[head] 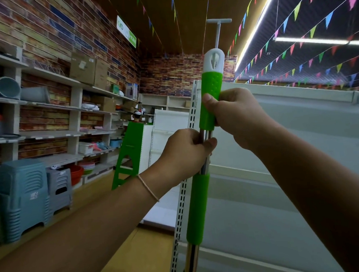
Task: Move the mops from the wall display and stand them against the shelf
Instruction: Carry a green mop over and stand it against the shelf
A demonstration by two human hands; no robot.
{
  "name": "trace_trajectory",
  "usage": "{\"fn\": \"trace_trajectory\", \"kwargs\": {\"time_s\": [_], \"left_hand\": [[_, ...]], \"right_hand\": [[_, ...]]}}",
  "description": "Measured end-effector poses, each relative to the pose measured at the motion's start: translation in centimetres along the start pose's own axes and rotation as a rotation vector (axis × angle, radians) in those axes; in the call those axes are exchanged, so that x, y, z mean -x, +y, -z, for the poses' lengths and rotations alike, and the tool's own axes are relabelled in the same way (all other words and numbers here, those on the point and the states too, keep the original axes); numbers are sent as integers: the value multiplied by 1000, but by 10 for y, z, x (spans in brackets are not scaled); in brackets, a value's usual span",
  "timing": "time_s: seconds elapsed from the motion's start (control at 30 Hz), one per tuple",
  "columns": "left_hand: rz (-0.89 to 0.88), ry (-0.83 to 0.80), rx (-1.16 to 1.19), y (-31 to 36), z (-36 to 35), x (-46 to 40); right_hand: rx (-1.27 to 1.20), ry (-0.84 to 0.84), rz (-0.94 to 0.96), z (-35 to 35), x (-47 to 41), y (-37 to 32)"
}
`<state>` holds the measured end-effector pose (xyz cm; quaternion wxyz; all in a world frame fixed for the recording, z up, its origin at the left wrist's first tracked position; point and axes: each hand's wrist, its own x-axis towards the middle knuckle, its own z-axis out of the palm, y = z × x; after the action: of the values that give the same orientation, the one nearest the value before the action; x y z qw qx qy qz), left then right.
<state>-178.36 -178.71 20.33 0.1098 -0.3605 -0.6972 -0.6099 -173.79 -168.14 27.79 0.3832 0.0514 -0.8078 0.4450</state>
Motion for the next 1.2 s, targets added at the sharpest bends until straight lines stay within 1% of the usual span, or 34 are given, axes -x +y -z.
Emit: {"fn": "trace_trajectory", "kwargs": {"time_s": [0.13,0.23,0.33,0.53,0.6,0.73,0.83,1.03,1.2], "left_hand": [[-24,4,32,3,1,-3],[-11,-9,51,4,2,-4],[4,-28,41,1,3,-5],[0,-39,38,-2,5,-16],[6,-43,30,-8,4,-21],[44,-61,16,-26,-4,-30],[66,-40,38,-37,-9,-43],[111,2,44,-56,-25,-71],[123,30,36,-68,-34,-88]], "right_hand": [[-15,9,31,2,-4,-4],[-13,16,29,1,-6,-3],[-1,8,13,-2,-8,1],[-13,45,21,-6,-15,4],[17,55,19,-8,-17,9],[62,60,-21,-15,-24,28],[74,94,-48,-19,-36,39],[75,121,-167,-28,-68,63],[98,147,-209,-32,-85,77]]}}
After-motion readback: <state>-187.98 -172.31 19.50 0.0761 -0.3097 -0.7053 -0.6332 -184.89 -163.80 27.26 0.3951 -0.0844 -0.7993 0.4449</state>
